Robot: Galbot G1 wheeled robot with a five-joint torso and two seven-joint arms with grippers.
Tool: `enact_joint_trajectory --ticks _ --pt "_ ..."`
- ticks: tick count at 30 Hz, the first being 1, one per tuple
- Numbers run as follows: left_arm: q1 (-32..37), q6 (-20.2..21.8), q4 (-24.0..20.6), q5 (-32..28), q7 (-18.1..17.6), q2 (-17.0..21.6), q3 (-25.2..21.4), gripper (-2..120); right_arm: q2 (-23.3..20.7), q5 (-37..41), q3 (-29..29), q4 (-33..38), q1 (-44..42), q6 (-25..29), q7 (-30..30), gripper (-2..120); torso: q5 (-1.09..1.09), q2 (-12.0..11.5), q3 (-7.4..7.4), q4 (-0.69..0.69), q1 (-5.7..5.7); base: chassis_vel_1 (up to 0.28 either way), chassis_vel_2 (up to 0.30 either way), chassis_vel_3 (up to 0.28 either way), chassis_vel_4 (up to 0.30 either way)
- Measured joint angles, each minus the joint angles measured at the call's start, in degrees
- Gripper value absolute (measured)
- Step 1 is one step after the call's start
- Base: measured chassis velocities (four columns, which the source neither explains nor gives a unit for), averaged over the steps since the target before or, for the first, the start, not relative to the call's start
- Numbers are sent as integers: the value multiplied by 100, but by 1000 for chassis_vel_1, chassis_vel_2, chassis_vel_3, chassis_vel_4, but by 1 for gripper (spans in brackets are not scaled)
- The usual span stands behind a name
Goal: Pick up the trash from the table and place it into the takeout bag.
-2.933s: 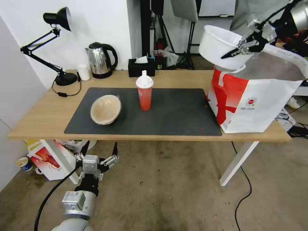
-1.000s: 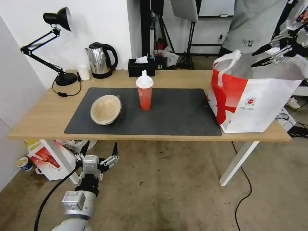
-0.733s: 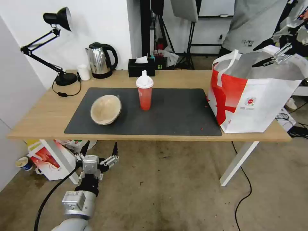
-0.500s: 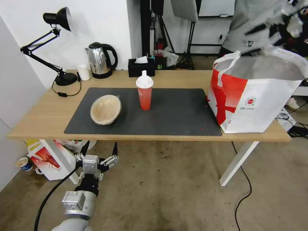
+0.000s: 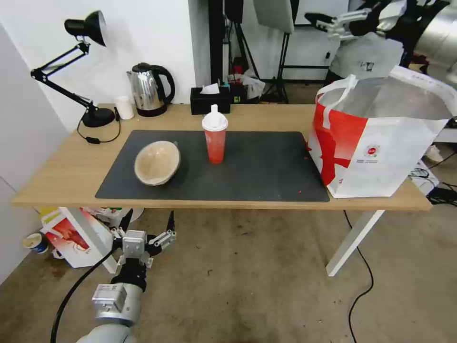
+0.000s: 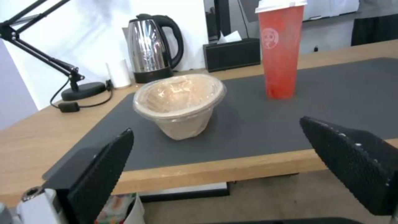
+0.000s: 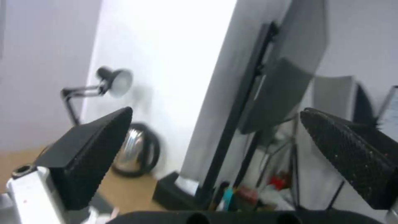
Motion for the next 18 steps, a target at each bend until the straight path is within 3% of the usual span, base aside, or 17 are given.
enact_joint_trajectory --ticks 3,5,6,7,9,11,18 --pt "0 0 0 0 0 0 0 100 8 -225 429 597 -847 382 746 100 1 0 0 0 0 0 0 0 0" --pt "0 0 0 0 0 1 1 100 12 -337 549 734 -1065 506 895 100 8 0 1 -1 0 0 0 0 0" --pt "0 0 0 0 1 0 1 100 39 -577 1007 1045 -1645 698 1160 100 -5 0 1 1 0 0 0 0 0" --pt "0 0 0 0 0 0 0 100 73 -733 1385 1240 -2192 796 1284 100 -1 0 1 0 0 0 0 0 0" --pt "0 0 0 0 0 0 0 100 91 -821 1558 1322 -2442 849 1339 100 5 0 1 0 0 0 0 0 0" --pt "0 0 0 0 0 0 0 100 210 -1221 2340 1579 -3437 1081 1445 100 -3 0 0 1 -1 0 0 0 0" --pt "0 0 0 0 0 -1 1 100 539 -1891 3507 1867 -5158 1381 1453 100 0 0 0 1 -1 0 0 0 0"
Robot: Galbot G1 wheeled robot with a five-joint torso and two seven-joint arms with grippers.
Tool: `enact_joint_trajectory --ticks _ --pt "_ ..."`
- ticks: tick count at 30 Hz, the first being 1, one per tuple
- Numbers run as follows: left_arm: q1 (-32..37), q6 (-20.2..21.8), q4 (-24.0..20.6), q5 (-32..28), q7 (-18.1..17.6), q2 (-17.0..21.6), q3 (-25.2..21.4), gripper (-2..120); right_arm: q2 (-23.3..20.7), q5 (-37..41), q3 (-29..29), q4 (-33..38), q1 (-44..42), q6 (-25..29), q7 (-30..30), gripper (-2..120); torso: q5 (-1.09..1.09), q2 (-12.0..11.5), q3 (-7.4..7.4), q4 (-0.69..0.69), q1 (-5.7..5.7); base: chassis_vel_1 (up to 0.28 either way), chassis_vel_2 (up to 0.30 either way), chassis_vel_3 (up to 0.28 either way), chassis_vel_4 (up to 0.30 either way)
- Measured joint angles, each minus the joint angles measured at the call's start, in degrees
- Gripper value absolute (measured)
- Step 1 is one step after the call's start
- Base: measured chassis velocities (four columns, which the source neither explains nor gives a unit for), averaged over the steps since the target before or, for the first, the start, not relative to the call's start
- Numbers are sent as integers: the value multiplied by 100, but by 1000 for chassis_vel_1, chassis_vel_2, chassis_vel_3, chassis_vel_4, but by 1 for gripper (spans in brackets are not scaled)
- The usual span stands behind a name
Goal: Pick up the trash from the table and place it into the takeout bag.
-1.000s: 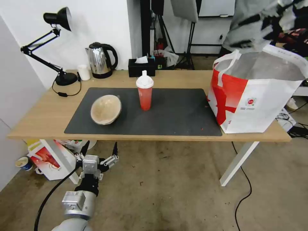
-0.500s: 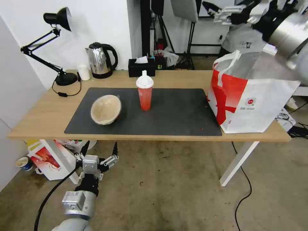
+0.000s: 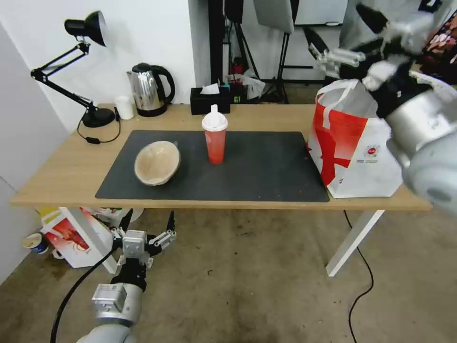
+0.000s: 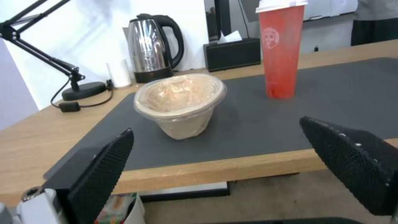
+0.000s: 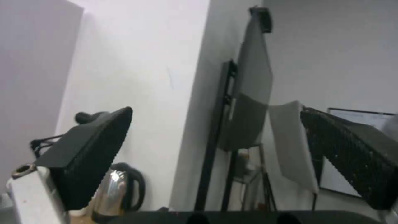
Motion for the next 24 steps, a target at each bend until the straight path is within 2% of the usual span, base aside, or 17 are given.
enact_joint_trajectory --ticks 2,4,5,6,7,8,15,19,24 --pt "0 0 0 0 0 1 0 100 292 -389 687 178 -958 181 -11 100 1 0 0 -2 0 0 0 0 0" --pt "0 0 0 0 0 1 0 100 400 -523 898 236 -1218 238 -19 100 0 0 0 -2 -1 0 0 0 0" --pt "0 0 0 0 0 1 -1 100 659 -886 1265 344 -1744 415 -52 100 0 0 0 -1 -1 0 0 0 0" --pt "0 0 0 0 1 1 0 100 871 -1176 1463 416 -2077 530 -90 100 0 0 0 -1 0 0 0 0 0" --pt "0 0 0 0 1 1 0 100 871 -1176 1463 416 -2077 530 -90 100 0 0 0 -1 0 0 0 0 0" --pt "0 0 0 0 1 3 0 100 1187 -1532 1697 545 -2540 690 -134 100 0 0 0 -2 0 0 0 0 0" --pt "0 0 0 0 0 0 0 100 1720 -2067 1877 810 -3168 889 -154 100 -1 0 0 -1 -1 0 0 0 0" --pt "0 0 0 0 1 2 0 100 2319 -2762 1937 1008 -3645 1149 -163 100 -1 0 0 -1 -1 0 0 0 0" --pt "0 0 0 0 0 1 -1 100 2652 -3097 1932 1115 -3861 1247 -122 100 -1 0 -1 -1 0 0 0 0 0"
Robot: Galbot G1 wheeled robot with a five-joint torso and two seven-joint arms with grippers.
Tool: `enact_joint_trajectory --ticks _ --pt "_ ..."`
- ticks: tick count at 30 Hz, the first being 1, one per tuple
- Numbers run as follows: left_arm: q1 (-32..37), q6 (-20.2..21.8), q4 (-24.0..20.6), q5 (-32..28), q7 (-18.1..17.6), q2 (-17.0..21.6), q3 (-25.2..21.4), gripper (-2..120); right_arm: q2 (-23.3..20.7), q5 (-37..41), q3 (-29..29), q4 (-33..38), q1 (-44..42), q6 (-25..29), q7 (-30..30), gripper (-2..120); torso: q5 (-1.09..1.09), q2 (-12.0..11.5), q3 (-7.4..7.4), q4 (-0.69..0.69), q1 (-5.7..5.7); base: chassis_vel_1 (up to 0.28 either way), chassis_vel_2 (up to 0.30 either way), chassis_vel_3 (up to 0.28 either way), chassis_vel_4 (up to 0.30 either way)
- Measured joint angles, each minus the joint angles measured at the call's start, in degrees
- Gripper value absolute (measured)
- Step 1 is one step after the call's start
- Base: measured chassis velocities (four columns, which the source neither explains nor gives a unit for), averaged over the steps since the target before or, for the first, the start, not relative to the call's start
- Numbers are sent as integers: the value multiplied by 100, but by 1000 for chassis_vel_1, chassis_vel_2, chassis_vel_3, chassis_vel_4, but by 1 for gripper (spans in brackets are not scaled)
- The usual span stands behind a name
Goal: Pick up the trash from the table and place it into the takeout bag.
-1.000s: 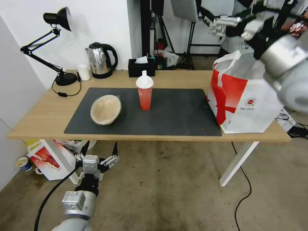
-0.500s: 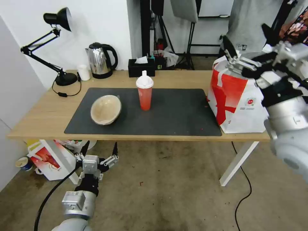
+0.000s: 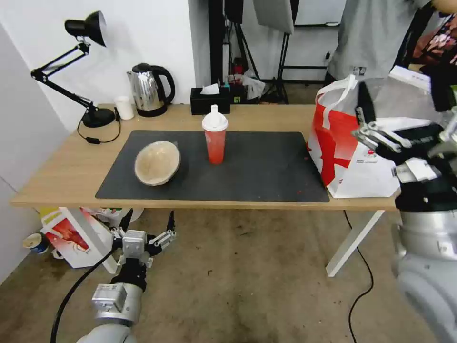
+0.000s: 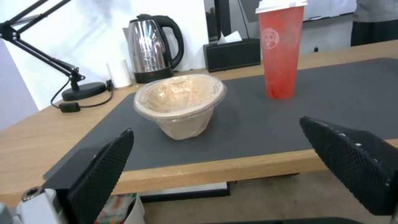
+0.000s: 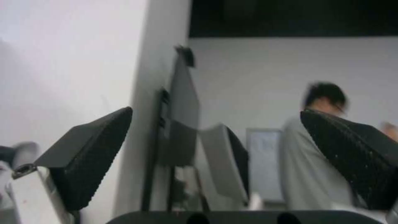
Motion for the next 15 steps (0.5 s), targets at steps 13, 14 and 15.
enact_joint_trajectory --ticks 13,14,15 --pt "-1 0 0 0 0 0 1 100 1350 -1926 -1394 7 -1330 533 836 100 0 0 1 0 1 0 0 0 0" --pt "0 0 0 0 0 1 1 100 1350 -2009 -1497 -38 -1370 604 859 100 -1 0 0 0 1 0 0 0 0" --pt "0 0 0 0 0 0 1 100 1350 -2028 -1521 -55 -1378 618 870 100 0 0 0 0 0 0 0 0 0"
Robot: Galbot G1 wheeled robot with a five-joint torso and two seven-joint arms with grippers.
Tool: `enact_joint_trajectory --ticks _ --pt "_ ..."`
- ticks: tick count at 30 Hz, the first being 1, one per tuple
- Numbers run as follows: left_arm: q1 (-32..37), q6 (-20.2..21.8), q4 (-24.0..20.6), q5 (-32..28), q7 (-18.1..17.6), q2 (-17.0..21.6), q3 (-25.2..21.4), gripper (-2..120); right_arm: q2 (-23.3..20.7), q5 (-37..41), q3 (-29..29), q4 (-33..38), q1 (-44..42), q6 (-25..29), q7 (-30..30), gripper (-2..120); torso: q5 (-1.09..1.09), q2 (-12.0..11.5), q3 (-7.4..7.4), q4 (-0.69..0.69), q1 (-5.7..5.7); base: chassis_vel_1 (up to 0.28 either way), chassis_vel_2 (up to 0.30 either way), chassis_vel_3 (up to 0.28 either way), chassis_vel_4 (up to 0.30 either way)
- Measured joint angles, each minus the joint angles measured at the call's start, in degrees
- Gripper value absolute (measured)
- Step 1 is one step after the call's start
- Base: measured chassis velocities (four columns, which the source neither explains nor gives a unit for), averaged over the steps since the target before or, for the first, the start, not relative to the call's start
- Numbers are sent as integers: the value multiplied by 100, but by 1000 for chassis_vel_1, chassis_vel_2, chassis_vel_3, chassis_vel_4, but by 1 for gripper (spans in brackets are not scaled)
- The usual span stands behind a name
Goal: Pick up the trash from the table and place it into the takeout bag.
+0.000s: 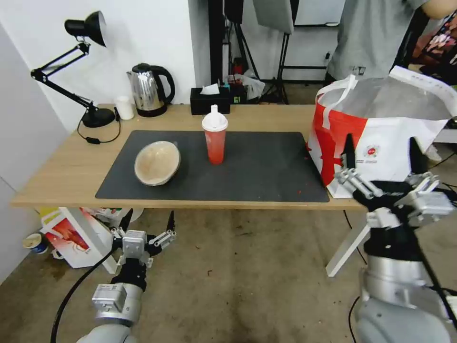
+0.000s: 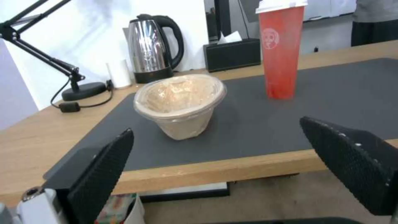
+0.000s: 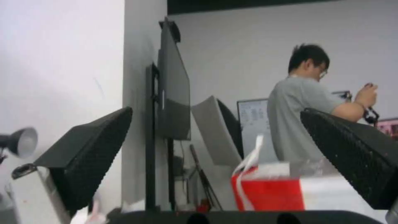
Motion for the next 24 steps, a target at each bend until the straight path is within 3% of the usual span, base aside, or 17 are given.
enact_joint_trajectory --ticks 11,24 --pt "0 0 0 0 0 0 0 100 179 -1006 -681 -300 -323 573 490 100 1 -1 0 0 0 0 0 0 0" --pt "0 0 0 0 0 0 0 100 292 -1617 -882 -533 -948 1213 552 100 1 -1 0 0 0 0 0 0 0"
